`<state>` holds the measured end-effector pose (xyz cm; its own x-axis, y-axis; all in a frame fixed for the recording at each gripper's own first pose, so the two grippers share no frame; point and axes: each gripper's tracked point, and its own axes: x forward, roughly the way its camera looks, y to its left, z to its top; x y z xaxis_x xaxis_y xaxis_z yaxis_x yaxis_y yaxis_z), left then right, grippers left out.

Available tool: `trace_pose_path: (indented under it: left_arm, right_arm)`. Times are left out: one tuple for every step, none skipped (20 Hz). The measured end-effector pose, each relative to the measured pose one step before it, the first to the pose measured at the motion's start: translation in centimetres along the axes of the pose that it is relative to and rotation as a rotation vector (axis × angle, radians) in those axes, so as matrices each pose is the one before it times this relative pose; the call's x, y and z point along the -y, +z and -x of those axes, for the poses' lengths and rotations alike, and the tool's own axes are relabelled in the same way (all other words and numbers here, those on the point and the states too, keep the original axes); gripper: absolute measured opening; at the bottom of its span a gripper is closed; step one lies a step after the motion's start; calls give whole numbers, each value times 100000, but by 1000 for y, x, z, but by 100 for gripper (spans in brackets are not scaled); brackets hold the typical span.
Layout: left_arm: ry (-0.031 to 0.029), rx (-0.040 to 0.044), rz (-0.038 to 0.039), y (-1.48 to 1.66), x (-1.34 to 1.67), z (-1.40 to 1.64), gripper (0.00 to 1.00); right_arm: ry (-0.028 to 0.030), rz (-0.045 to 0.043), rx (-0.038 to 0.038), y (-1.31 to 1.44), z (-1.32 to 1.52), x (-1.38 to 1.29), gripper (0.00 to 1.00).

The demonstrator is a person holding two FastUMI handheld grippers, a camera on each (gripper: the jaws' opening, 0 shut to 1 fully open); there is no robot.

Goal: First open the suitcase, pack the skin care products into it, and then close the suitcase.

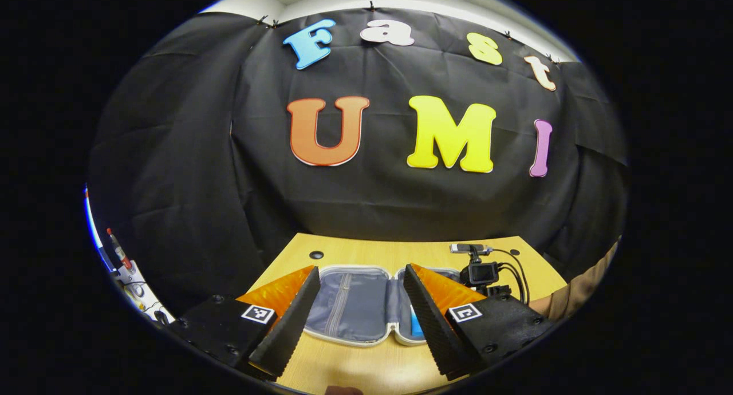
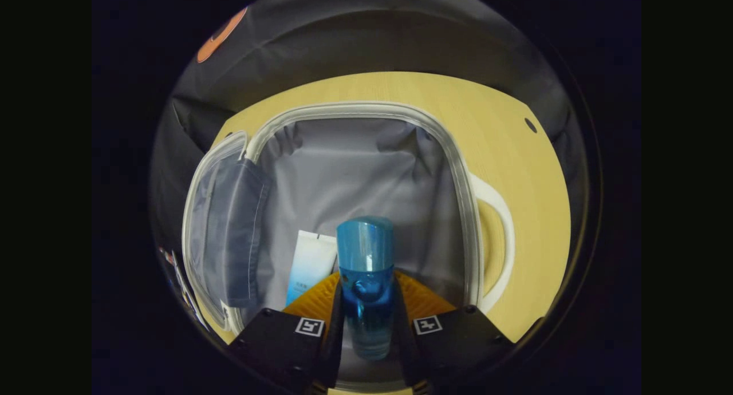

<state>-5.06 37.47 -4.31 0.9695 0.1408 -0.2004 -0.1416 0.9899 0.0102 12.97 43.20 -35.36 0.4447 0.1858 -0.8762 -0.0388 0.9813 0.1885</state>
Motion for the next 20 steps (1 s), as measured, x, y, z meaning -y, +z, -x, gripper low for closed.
trace_pose_path:
  left_arm:
    - [1296, -182, -386, -441, -785, -22, 95]
    - [1258, -1375, -27, -760, -695, -189, 94]
    - [2804, -714, -34, -571, -1276, -181, 95]
    - [2353, -1166, 834, -550, -1419, -318, 95]
    - [2418, -1911, 1322, -528, -1309, -400, 95]
    - [1753, -2749, 1700, -707, -1169, -298, 96]
    - [2310, -2113, 2128, -620, -1351, -349, 96]
    - [660, -1449, 1938, -362, -1017, -897, 96]
    - [310, -1073, 2080, -714, -1004, -905, 97]
    - [178, -818, 2327, -660, -1125, -1165, 97]
    - [-1112, -2601, 3873, -985, -1126, -1410, 97]
    - [-941, -3437, 5278, -912, -1148, -963, 96]
    - [-1662, -3034, 6158, -635, -755, -1398, 96]
    - [-2999, -2853, 6160, -558, -240, -1365, 97]
    - [-3191, -2611, 5162, -451, -558, -1375, 97]
    - [-3653, -1803, 4437, -313, -709, -1096, 97]
    - [-1839, -897, 3874, -92, -905, -1435, 97]
    - [-2487, -1436, 4483, -114, -820, -1307, 97]
    - [-2013, -2689, 5867, -699, -720, -1160, 99]
    - [-2380, -2405, 6585, -490, -660, -1294, 99]
  right_arm:
    - [-254, -590, -232, -30, 5, -93, 41]
    - [174, -878, -266, -2, -8, -85, 42]
    - [405, -701, -406, -4, -31, -54, 42]
    - [335, -527, 197, 44, -62, 86, 44]
    - [-54, -447, -660, -2, 169, 125, 47]
    - [418, -713, -464, -174, 239, -6, 47]
    - [1672, 208, 119, -168, 580, -359, 55]
    - [309, 1326, 1036, -26, 725, 70, 62]
    - [867, 1773, 2872, 322, 1091, -33, 70]
    - [2568, 2582, 3277, 431, 1071, -405, 76]
    - [2005, 3814, 3831, 716, 1470, -188, 82]
    - [2421, 4196, 4265, 954, 1656, -88, 78]
    - [1963, 4253, 4755, 1172, 1645, 71, 82]
    - [1311, 3744, 5364, 1350, 1916, 262, 78]
    - [1550, 3222, 6152, 1392, 1847, 313, 82]
    - [896, 2722, 6633, 1551, 2099, 322, 78]
    - [-295, 2382, 6539, 1509, 2270, 875, 82]
    - [-1790, 2059, 5501, 1201, 2271, 1181, 82]
    - [-1927, 1985, 3954, 875, 2372, 1252, 77]
    - [-888, 1551, 3629, 711, 2181, 922, 82]
